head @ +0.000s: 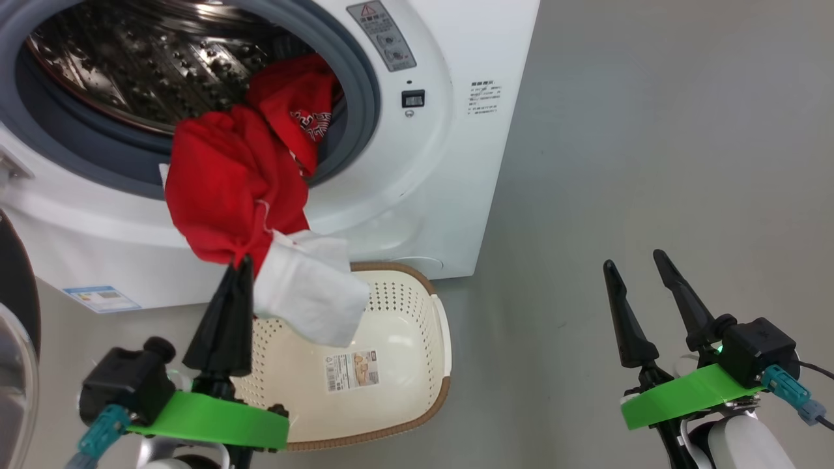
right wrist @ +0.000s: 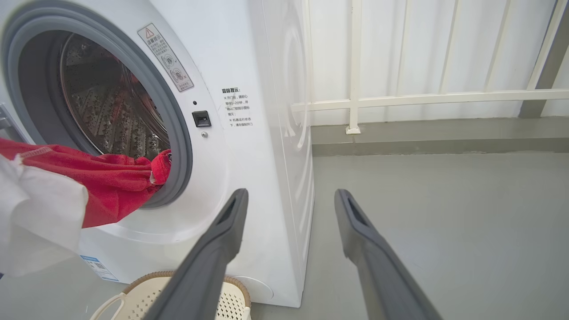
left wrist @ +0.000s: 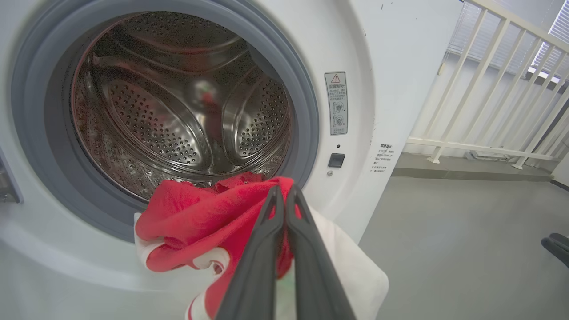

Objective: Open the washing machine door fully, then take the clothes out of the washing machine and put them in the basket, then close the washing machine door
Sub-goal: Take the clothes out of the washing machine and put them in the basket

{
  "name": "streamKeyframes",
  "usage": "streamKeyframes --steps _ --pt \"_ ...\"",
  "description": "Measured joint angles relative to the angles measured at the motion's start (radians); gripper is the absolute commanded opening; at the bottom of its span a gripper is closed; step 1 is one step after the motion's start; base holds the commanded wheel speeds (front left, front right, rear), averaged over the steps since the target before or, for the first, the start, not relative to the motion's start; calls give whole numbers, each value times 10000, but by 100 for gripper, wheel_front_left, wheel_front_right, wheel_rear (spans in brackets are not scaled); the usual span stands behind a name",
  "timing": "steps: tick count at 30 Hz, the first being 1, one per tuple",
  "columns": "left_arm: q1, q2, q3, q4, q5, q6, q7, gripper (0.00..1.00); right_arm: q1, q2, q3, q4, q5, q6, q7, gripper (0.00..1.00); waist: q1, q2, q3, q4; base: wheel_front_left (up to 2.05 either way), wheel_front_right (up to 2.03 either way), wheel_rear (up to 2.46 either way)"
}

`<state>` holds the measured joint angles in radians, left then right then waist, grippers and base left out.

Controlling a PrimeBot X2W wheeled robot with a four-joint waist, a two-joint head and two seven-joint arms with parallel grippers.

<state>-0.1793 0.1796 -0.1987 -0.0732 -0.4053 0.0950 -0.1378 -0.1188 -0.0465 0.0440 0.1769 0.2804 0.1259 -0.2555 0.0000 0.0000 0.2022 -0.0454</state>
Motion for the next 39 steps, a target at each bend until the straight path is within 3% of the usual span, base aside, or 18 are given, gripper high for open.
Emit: streamKeyframes --steps 6,21,30,39 --pt "-81 -403 -130 1072 -617 -376 -127 0 -11 0 56 -44 2 0 0 100 0 0 301 -15 0 0 0" --pt "-3156 -1057 -504 7467 -1068 -1580 -851 0 -676 -2 270 -146 0 0 0 100 0 0 1498 -42 0 0 0" --pt "-4829 -1275 -573 10414 -1185 -1923 -1030 0 -1258 -10 539 -194 2 0 0 100 0 0 2483 -191 0 0 0" --pt "-5723 -1319 -587 12239 -1166 -2027 -1116 0 -1752 -17 865 -215 107 0 0 100 0 0 3370 -513 0 0 0"
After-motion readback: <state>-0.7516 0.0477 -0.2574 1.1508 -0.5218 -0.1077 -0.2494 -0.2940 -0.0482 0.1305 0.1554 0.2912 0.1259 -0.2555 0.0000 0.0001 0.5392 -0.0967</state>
